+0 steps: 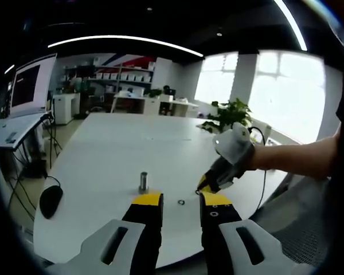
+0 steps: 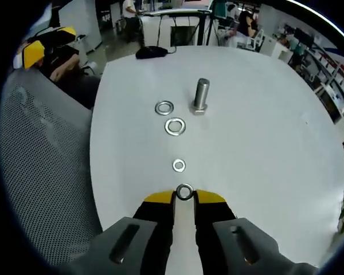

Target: Place the washer onto the threaded stud by aligning its center hole with the stud, sliding it down to the base, and recovering from edge contact or off-axis alignment until the washer reaches the visible bottom stop.

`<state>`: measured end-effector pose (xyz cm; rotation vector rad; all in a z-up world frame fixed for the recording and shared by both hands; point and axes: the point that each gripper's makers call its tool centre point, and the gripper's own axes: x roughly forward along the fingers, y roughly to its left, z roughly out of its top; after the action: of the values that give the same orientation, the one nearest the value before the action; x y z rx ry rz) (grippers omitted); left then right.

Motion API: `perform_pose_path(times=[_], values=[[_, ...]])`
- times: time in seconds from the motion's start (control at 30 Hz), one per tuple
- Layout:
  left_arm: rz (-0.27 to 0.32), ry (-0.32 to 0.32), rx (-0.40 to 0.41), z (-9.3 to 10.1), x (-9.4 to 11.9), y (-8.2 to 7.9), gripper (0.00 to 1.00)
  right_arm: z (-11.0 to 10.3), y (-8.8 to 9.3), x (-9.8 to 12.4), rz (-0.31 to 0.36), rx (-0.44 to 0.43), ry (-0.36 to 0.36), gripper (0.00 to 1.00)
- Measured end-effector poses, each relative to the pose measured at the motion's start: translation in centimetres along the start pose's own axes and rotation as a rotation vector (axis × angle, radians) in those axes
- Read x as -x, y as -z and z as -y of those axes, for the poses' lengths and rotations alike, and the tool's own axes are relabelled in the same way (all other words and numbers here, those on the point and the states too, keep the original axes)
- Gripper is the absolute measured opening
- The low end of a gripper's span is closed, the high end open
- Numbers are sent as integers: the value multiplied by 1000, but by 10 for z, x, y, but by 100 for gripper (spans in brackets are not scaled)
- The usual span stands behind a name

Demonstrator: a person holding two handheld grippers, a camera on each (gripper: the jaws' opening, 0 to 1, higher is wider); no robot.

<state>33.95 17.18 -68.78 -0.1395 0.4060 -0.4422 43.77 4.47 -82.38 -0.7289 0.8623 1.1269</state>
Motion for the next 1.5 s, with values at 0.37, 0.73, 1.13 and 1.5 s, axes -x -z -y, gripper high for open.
perform_pose_path(times=[0.37, 0.73, 1.13, 1.5], values=[[4, 2, 0, 0, 0, -1, 23, 15, -11, 18, 45, -7, 45, 14], [6, 7, -3, 3, 1, -3, 23, 36, -15, 39, 57, -21, 102, 14], [8, 11, -5, 4, 1, -4, 23, 41, 1, 43, 3, -36, 121, 14], [7, 13, -7, 4, 1, -3, 23, 39, 14, 39, -39, -51, 98, 14]])
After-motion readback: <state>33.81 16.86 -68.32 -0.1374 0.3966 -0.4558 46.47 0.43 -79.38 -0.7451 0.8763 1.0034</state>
